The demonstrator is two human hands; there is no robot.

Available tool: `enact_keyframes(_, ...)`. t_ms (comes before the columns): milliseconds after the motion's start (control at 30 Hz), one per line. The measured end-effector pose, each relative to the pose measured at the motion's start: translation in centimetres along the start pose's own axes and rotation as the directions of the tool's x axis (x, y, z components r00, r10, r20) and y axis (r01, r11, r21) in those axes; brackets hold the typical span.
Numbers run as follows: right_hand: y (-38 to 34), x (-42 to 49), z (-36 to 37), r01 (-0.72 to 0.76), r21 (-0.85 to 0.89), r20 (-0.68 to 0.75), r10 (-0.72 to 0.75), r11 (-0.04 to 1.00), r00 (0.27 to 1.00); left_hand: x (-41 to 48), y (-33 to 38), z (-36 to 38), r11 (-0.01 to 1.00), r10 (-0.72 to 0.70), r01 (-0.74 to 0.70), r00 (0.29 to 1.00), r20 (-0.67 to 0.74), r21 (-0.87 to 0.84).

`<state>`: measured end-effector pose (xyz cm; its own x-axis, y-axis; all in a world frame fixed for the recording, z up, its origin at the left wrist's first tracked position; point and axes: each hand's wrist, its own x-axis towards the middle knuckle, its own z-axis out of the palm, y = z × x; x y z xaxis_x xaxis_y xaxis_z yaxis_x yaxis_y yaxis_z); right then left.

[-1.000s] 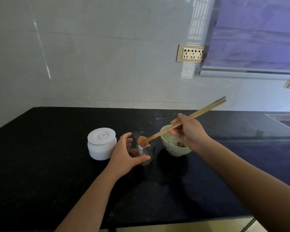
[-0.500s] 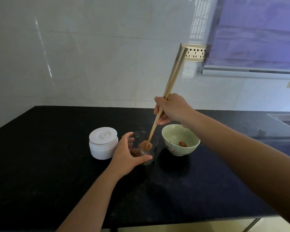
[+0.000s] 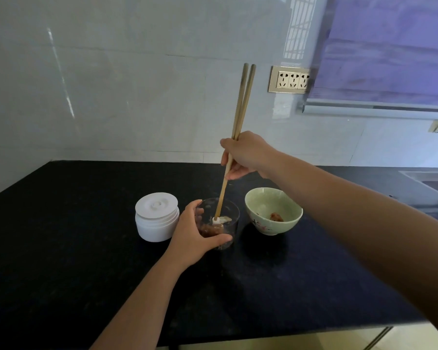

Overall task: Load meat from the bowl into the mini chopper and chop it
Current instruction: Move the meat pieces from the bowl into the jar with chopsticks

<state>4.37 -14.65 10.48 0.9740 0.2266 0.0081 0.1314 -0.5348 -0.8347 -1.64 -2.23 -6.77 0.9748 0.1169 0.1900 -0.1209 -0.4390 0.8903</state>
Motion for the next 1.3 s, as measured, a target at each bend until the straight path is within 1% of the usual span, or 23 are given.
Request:
enact_keyframes(133,1.3,-0.3,-1.4,0.026,0.129,-0.059,-0.019,0.991,0.998,0.0,-0.1,0.0,1.000,0.006,-0.006,1.000,-0.004,0.006)
enact_keyframes(367,4.2,-1.2,-3.1,0.071,0.269,-0.116,-0.041,0.960,0.992,0.0,-0.2,0.1,1.000,0.008,-0.008,1.000,-0.004,0.007)
enact_keyframes(500,5.3,-1.8,-3.1,0.042,0.307,-0.077,-0.019,0.951,0.997,-0.1,-0.1,0.1,1.000,0.023,-0.023,1.000,-0.015,0.013)
enact_keyframes(600,5.9,-2.4,-2.0,0.050,0.326,-0.006,-0.051,0.944,0.999,-0.1,0.0,0.1,1.000,0.023,-0.022,1.000,-0.015,0.020)
enact_keyframes(700,6.2,-2.8,-0.7,0.108,0.291,0.061,-0.131,0.951,0.989,-0.1,-0.1,0.1,1.000,0.015,-0.015,1.000,-0.011,0.018)
enact_keyframes(800,6.2,-2.9,-0.2,0.156,0.250,0.084,-0.182,0.956,0.980,-0.1,0.0,0.1,1.000,0.007,-0.007,1.000,-0.007,0.014)
enact_keyframes(1033,6.2,-2.7,-0.8,0.200,0.162,0.118,-0.221,0.966,0.968,-0.2,0.2,0.1,1.000,0.019,-0.019,1.000,-0.008,0.017)
enact_keyframes(1200,5.6,-2.4,-1.8,0.229,0.067,0.067,-0.233,0.971,0.970,-0.2,0.1,0.1,1.000,0.021,-0.021,1.000,-0.005,0.023)
enact_keyframes(1300,5.2,-2.3,-2.2,0.231,0.047,0.026,-0.232,0.972,0.972,-0.1,0.1,0.1,0.999,0.021,-0.021,1.000,-0.003,0.028)
